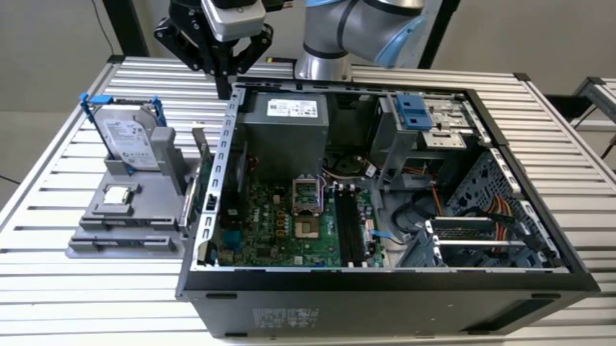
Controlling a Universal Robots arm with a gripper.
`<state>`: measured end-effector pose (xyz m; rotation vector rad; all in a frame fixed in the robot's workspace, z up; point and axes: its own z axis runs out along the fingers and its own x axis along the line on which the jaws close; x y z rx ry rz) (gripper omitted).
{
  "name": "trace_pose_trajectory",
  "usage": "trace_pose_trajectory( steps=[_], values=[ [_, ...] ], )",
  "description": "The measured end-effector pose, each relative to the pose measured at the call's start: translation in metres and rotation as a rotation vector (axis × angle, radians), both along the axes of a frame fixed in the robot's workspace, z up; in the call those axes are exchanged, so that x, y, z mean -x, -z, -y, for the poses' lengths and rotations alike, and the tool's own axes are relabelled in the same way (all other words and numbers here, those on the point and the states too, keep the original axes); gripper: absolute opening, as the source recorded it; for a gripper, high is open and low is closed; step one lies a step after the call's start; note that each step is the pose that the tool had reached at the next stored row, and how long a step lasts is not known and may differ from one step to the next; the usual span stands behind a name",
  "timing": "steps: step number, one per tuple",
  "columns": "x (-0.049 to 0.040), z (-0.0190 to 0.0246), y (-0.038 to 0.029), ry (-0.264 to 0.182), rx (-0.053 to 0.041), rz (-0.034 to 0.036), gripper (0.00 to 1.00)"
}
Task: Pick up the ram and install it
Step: 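Reach for the ram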
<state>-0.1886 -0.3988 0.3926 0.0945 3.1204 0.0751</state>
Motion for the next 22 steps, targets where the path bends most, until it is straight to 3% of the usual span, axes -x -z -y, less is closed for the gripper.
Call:
trace_pose_trajectory(
  steps=[22],
  values=[
    [0.0175,0.0,0.0,-0.003,-0.0001,0.0001,0.0]
  ],
)
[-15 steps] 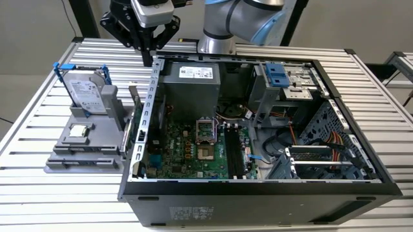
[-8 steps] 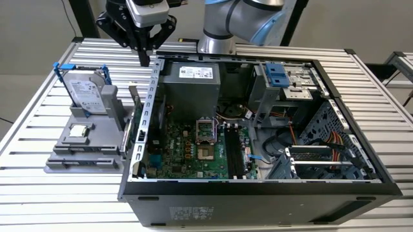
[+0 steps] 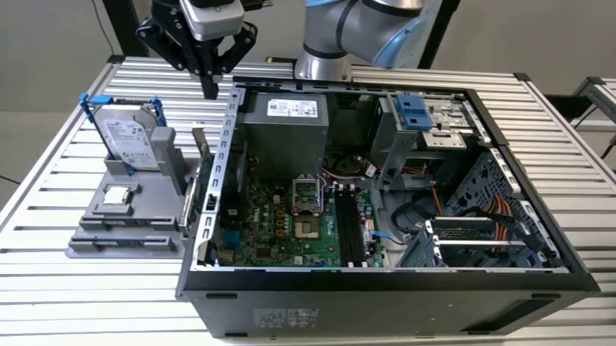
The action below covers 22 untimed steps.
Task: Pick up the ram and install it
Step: 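Reach for the ram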
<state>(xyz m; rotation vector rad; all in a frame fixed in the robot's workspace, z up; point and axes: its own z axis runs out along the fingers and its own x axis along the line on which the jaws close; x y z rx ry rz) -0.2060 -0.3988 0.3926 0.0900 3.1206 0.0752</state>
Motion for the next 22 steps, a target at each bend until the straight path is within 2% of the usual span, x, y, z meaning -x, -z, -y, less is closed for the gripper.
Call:
trace_pose_trajectory(
  steps=[22],
  values=[
    [0.0183,0.0,0.0,-0.002,0.0,0.0,0.0]
  ],
)
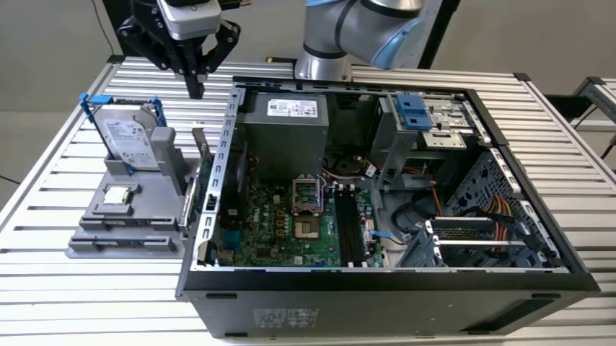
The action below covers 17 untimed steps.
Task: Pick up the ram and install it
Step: 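Reach for the ram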
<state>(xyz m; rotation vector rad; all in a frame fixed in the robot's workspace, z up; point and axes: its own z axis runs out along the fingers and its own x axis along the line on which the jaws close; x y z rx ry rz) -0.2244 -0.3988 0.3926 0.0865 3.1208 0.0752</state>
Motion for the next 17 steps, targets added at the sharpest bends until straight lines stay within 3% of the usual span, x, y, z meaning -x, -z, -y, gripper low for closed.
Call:
trace_pose_trajectory(
  steps=[17],
  values=[
    [0.0118,0.0,0.0,-0.002,0.0,0.0,0.0]
  ],
)
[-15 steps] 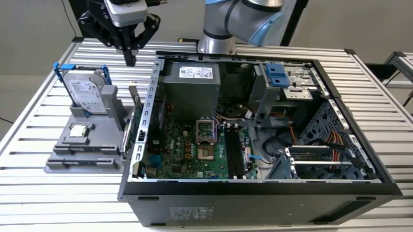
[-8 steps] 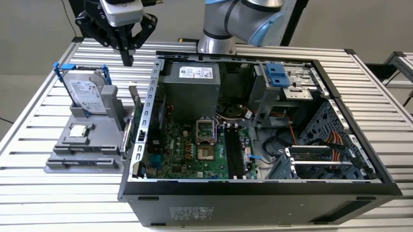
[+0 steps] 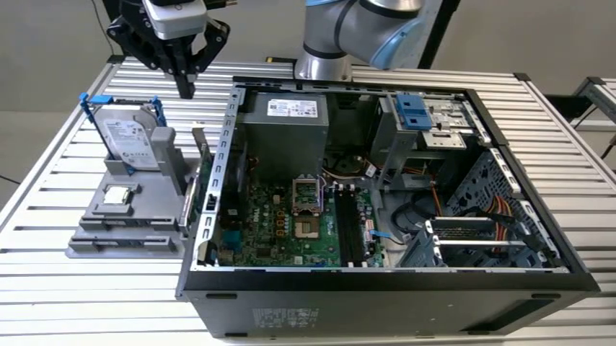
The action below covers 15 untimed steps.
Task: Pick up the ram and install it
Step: 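Reach for the ram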
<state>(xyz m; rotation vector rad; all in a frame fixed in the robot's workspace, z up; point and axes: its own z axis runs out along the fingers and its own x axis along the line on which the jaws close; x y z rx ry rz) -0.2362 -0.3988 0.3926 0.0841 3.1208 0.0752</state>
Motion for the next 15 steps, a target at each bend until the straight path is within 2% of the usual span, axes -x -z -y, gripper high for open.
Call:
trace_pose_trajectory(
  steps=[15],
  values=[
    [0.0079,0.0,0.0,-0.001,0.0,0.0,0.0]
  ],
)
